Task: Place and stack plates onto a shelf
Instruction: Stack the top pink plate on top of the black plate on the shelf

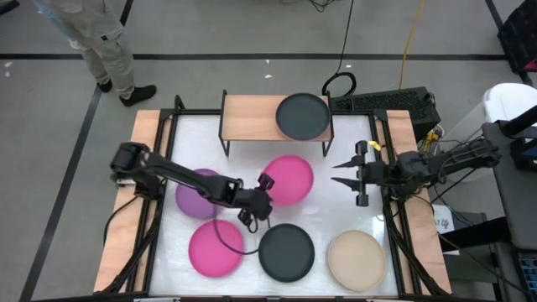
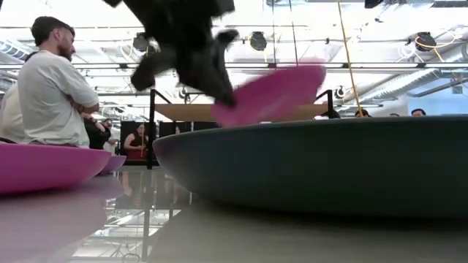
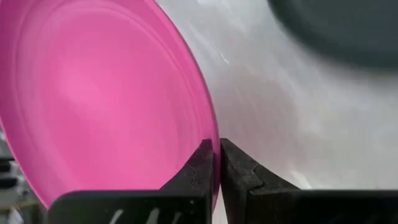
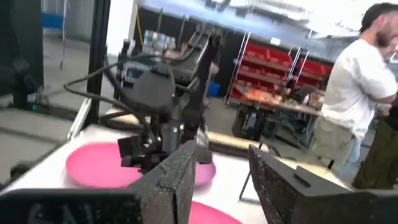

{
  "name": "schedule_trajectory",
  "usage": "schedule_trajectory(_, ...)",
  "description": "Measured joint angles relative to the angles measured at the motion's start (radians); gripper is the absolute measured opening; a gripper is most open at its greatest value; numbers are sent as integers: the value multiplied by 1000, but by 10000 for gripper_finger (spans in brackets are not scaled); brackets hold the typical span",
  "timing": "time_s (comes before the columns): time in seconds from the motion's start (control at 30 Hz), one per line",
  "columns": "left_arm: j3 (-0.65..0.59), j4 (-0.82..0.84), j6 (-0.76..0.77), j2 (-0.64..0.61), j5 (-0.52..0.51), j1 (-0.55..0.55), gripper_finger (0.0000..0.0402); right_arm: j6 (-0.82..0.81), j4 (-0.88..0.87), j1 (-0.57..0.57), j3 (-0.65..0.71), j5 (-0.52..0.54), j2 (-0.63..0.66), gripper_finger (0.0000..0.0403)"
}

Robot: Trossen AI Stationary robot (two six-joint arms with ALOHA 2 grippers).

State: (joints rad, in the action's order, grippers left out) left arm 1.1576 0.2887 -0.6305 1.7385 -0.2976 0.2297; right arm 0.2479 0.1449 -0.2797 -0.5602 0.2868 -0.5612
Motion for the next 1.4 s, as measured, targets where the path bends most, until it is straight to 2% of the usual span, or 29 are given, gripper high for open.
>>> schedule_trajectory(0.23,0,-58,-101,-207,-30,28,11,0,0,-45,0,-3,99,132)
schedule_trajectory(0.33,18,-51,-137,-258,-47,-13,11,1,0,-61,0,-3,118,132)
schedule_trajectory(0.43,82,43,-143,-262,-48,-64,11,2,0,-74,0,-3,126,132)
schedule_trajectory(0.6,170,143,-163,-244,-41,-129,11,7,-4,-84,0,-3,127,132)
schedule_trajectory(0.87,251,161,-174,-232,41,-248,11,26,3,-84,0,-3,127,132)
schedule_trajectory(0.97,276,179,-161,-208,70,-261,11,26,4,-84,0,-4,127,132)
schedule_trajectory(1.07,315,160,-195,-160,88,-257,11,26,5,-84,0,-4,127,132)
schedule_trajectory(1.3,470,311,-183,-14,85,-346,11,14,1,-84,0,-4,130,132)
schedule_trajectory(1.4,542,380,-172,45,137,-390,11,10,0,-84,0,-4,127,132)
